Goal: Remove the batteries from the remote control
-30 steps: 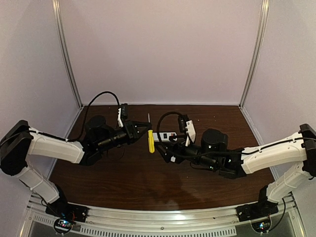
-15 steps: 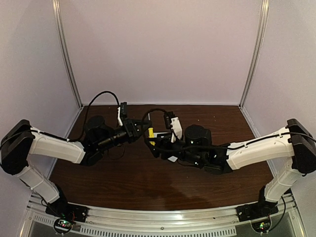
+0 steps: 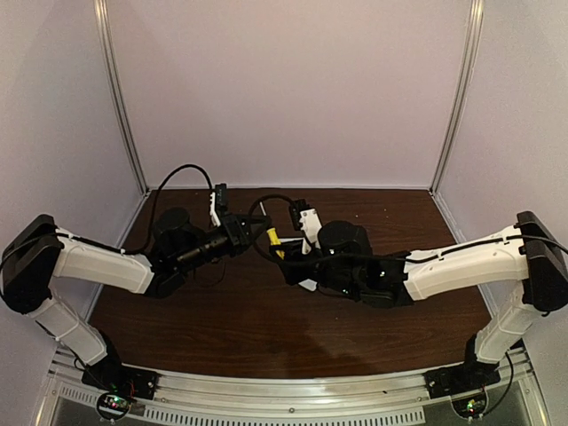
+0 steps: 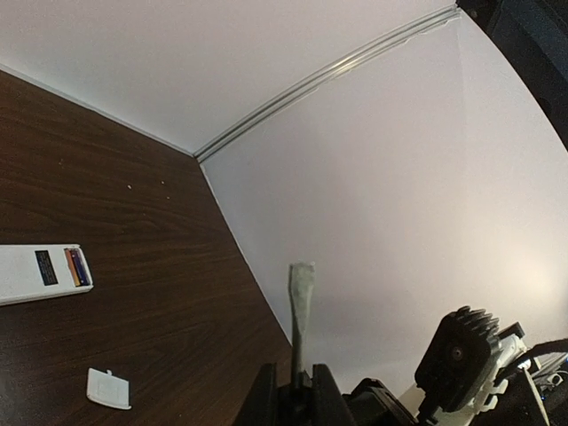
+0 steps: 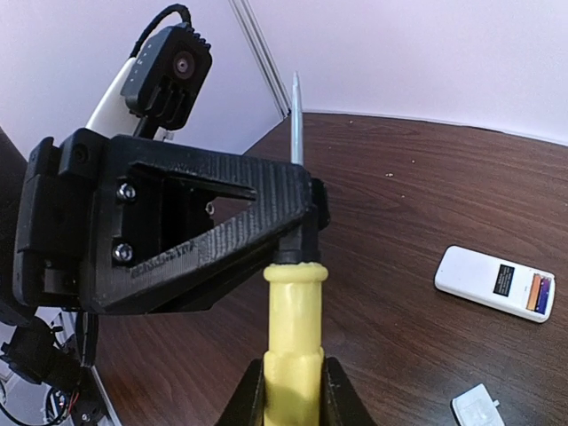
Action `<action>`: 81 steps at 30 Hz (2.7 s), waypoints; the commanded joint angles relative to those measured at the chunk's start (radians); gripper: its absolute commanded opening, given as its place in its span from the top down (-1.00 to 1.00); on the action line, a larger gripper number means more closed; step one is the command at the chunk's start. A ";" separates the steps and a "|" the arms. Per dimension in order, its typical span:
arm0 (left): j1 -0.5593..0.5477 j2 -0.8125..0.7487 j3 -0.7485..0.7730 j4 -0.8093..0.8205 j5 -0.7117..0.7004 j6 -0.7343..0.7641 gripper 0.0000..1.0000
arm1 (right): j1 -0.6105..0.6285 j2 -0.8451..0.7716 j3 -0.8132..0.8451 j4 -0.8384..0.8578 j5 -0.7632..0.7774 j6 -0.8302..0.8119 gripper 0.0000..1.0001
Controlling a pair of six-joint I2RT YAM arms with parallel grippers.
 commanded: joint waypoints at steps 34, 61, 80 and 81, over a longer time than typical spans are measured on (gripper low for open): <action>0.203 -0.136 0.188 -0.503 0.837 0.599 -0.45 | -0.208 -0.289 -0.137 -0.236 -0.898 -0.176 1.00; 0.113 -0.085 0.257 -0.698 0.863 0.786 0.03 | -0.209 -0.203 -0.103 -0.177 -1.001 -0.067 1.00; 0.086 -0.083 0.282 -0.815 0.804 0.868 0.45 | -0.209 -0.217 -0.115 -0.165 -0.991 -0.037 1.00; 0.085 -0.081 0.284 -0.817 0.802 0.870 0.47 | -0.208 -0.218 -0.115 -0.166 -0.989 -0.038 1.00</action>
